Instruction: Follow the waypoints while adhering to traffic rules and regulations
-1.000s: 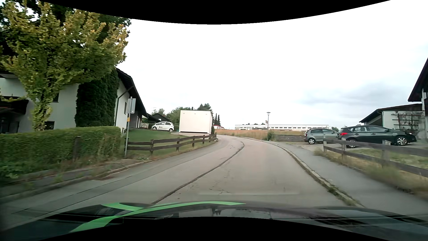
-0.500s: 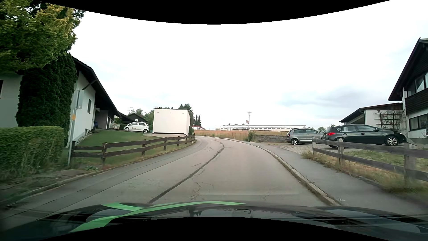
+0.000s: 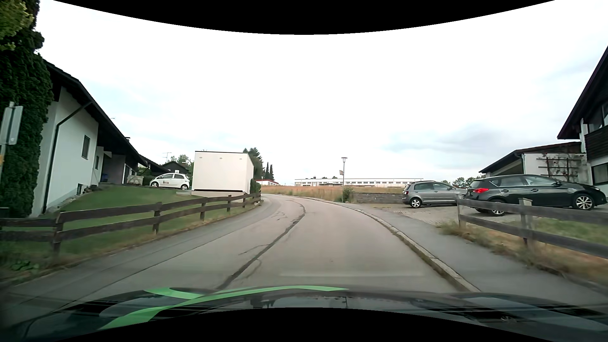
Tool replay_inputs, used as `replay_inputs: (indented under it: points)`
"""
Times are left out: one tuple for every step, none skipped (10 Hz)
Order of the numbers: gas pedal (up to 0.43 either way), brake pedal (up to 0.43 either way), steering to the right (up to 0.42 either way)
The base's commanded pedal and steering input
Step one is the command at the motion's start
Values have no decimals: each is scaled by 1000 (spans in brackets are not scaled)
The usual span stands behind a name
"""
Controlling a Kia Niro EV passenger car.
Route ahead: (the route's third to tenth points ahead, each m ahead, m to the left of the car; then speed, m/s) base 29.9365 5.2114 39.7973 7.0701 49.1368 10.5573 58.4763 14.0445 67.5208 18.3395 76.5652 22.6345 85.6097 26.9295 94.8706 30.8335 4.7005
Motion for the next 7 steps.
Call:
replay_inputs:
  points:
    - [358,0,28]
    - [358,0,20]
    - [358,0,12]
    - [370,0,7]
    - [378,0,3]
    - [378,0,3]
    - [378,0,3]
